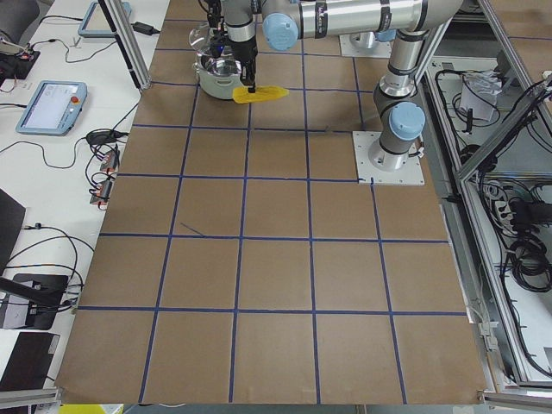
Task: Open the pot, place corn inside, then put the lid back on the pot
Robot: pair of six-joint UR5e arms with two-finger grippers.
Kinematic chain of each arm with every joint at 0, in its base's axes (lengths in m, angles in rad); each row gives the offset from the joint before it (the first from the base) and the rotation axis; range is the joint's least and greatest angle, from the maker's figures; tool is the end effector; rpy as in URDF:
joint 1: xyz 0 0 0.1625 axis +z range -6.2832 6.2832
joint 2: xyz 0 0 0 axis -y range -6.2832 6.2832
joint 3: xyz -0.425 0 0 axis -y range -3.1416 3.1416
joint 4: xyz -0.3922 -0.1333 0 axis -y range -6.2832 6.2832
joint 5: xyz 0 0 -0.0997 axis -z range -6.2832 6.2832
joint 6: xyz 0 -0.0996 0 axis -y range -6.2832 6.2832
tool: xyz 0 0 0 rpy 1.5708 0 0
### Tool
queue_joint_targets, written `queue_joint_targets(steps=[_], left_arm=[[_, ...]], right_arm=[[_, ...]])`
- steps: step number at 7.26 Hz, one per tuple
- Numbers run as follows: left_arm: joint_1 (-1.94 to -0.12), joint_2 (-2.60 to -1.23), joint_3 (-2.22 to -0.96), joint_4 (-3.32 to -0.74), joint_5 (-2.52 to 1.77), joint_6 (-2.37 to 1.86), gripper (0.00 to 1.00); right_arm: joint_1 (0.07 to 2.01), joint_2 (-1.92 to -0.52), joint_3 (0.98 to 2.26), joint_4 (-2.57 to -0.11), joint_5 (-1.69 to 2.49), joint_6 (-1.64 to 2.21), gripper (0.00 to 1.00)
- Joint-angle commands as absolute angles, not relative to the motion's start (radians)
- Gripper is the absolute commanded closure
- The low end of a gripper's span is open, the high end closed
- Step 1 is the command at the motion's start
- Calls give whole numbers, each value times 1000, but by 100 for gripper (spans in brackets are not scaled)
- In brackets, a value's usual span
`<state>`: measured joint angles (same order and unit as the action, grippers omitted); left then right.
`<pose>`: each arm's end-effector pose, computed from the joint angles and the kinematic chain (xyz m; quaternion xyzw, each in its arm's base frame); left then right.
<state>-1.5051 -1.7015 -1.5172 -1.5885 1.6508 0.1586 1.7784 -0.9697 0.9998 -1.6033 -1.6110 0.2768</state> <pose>-0.0899 -0.5434 0.4454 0.0482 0.9969 0.0515 0.0344 0.2775 -0.6899 0.4019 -0.0346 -0.9992 0.0060 0.0192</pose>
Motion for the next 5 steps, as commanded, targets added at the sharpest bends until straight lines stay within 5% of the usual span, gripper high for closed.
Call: queue_joint_targets(steps=[1,5], left_arm=[[-1615,-1719,-1514,-1487,1593,-2,97],[-1840,-1912,-1481,-1196,1568,-274,97]], right_arm=[[1674,-968,1002,-1600,-1641,149,74],[1536,-934,1015,-1603,-1646,-9,79]])
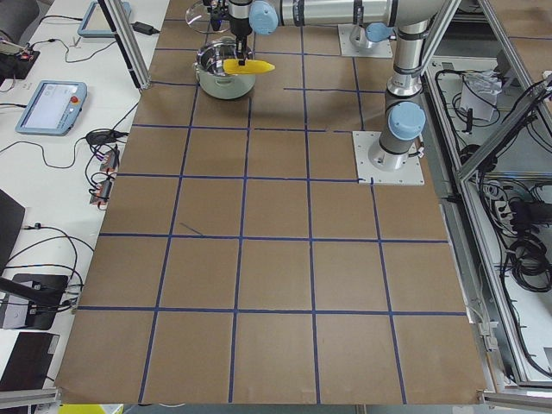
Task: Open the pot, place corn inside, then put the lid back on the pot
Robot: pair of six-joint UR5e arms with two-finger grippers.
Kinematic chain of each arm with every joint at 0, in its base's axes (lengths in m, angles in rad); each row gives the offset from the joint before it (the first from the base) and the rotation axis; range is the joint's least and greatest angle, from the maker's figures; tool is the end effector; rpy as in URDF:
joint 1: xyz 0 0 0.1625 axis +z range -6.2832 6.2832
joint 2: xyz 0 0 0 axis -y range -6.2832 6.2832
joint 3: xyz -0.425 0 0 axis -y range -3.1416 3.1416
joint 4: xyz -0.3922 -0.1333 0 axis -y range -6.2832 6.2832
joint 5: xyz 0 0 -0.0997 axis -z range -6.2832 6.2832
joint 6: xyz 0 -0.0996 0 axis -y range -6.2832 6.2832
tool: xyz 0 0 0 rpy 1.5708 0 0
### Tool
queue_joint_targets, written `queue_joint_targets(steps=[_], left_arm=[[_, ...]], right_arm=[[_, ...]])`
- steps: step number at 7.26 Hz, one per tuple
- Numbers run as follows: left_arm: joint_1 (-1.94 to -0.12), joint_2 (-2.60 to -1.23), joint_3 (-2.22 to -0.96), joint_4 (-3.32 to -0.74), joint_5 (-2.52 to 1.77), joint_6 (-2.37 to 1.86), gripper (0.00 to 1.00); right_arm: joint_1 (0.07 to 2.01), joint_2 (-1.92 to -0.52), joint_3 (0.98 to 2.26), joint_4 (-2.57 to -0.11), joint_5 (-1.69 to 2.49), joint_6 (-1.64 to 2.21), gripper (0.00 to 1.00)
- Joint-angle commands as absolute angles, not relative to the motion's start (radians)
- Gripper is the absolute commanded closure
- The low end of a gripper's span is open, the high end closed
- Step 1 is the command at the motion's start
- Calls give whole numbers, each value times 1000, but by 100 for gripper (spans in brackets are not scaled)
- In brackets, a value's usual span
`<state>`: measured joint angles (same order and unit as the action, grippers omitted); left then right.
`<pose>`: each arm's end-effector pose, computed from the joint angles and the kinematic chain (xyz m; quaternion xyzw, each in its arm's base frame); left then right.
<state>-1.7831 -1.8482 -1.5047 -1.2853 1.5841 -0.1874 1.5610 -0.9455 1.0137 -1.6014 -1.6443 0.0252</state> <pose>-0.2568 -0.5652 0.3971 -0.0122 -0.9992 0.0377 0.0008 0.1188 -0.7372 0.3773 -0.0168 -0.9990 -0.0185 0.0369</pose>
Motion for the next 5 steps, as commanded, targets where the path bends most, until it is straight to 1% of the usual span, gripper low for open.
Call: queue_joint_targets(steps=[1,3,5], left_arm=[[-1861,-1954,-1409,-1203,1557,-303,97],[-1891,-2052,-1249,-1282,1557,-351,97],[-1902,-2170,-1116,-1324,1560,-399,97]], right_arm=[[1536,-933,1014,-1605,-1646,-9,79],[1536,-928,1015,-1603,-1646,-9,79],[1540,-928,1014,-1615,-1680,-14,79]])
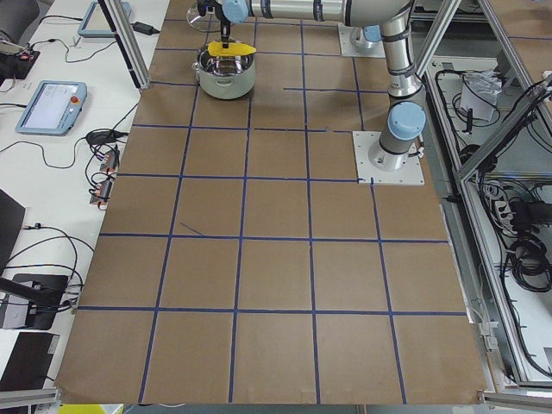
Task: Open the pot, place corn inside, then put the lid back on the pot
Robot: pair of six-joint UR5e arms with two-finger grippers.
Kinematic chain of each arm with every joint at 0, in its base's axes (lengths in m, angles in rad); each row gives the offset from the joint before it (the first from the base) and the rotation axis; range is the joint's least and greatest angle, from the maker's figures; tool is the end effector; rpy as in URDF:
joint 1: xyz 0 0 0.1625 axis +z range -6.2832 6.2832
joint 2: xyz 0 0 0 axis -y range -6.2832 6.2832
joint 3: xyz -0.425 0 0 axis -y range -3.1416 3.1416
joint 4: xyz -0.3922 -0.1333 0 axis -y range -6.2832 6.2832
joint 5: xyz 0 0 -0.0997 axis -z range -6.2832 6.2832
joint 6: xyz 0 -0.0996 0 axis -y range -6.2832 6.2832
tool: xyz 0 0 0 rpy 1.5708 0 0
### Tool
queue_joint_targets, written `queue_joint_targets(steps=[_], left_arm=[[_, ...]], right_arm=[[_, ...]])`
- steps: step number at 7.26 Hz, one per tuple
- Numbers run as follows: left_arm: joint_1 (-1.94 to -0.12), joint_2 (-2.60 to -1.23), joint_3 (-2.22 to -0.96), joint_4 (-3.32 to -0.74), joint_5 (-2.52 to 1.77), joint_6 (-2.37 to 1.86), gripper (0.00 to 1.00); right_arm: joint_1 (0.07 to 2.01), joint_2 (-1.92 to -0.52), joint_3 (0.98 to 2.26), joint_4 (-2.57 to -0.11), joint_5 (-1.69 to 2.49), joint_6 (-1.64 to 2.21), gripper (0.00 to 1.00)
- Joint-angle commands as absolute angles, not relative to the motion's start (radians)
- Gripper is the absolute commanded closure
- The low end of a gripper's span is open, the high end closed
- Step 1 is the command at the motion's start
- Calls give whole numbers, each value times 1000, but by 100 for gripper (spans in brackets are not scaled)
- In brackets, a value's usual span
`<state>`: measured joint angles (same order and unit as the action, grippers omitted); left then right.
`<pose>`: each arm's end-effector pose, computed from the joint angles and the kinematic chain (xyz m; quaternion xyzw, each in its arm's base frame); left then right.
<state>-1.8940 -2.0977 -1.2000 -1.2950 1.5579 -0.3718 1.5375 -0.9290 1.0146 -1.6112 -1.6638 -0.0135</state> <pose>-0.3538 -0.6324 0.3819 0.0239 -0.9979 0.0540 0.0264 0.0993 -0.7440 0.3658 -0.0088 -0.9986 -0.0237 0.0459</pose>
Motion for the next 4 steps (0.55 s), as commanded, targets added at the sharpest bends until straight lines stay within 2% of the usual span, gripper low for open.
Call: queue_joint_targets(steps=[1,2,3,4], left_arm=[[-1902,-2204,-1062,-1351,1562,-399,97],[-1902,-2226,-1027,-1374,1559,-405,96],[-1904,-2235,-1022,-1385,1560,-417,75],[-1907,-2235,-1029,-1385,1566,-419,1]], right_arm=[[1539,-928,1014,-1615,-1680,-15,79],[1540,-928,1014,-1615,-1680,-14,79],[1540,-930,1014,-1615,-1681,-17,79],[1540,-928,1014,-1615,-1680,-14,79]])
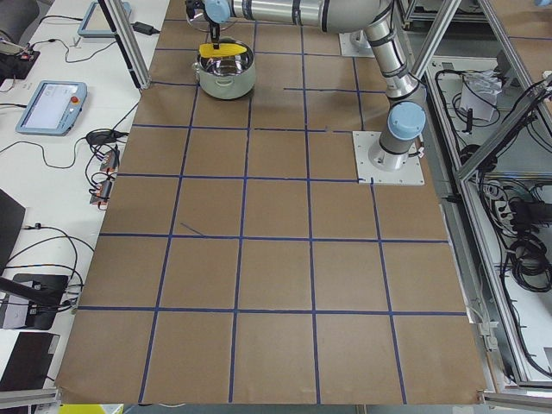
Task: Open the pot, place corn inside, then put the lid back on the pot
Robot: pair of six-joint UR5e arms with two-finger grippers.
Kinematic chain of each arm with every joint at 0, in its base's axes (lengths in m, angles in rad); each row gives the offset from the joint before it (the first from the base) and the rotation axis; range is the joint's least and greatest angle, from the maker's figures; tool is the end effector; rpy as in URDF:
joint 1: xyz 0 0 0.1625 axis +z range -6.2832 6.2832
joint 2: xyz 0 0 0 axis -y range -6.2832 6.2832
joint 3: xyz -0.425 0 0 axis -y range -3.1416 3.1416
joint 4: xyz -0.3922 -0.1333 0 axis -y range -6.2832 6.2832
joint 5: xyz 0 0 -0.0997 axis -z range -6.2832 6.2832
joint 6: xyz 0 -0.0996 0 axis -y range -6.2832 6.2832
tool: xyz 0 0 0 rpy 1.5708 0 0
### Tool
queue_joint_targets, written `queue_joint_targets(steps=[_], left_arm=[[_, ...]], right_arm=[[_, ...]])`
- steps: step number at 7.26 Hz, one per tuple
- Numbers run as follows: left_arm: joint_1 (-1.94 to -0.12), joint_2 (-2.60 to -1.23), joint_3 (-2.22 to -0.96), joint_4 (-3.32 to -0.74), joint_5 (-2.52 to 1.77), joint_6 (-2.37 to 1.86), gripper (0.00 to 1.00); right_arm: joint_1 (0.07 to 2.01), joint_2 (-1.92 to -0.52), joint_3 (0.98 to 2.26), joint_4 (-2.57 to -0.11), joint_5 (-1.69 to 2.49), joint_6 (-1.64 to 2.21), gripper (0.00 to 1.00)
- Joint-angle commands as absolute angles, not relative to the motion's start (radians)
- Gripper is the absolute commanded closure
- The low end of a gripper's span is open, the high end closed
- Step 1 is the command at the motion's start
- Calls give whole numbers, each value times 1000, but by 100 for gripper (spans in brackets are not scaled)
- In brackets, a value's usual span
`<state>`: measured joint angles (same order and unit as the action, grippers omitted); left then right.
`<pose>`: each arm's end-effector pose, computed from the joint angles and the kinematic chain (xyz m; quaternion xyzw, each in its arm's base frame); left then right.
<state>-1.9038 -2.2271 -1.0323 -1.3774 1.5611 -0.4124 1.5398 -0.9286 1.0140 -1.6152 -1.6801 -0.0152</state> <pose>-0.3739 -0.6703 0.3613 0.0395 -0.9985 0.0334 0.0183 0.0994 -0.7443 0.3664 -0.0068 -0.9983 -0.0217 0.0541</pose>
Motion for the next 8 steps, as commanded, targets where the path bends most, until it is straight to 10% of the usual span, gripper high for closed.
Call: queue_joint_targets(steps=[1,8], left_arm=[[-1907,-2233,-1034,-1388,1565,-417,0],[-1691,-2088,-1048,-1671,1572,45,0]], right_arm=[[1543,-930,1012,-1615,-1683,-17,79],[1702,-976,1000,-1605,-1669,97,79]])
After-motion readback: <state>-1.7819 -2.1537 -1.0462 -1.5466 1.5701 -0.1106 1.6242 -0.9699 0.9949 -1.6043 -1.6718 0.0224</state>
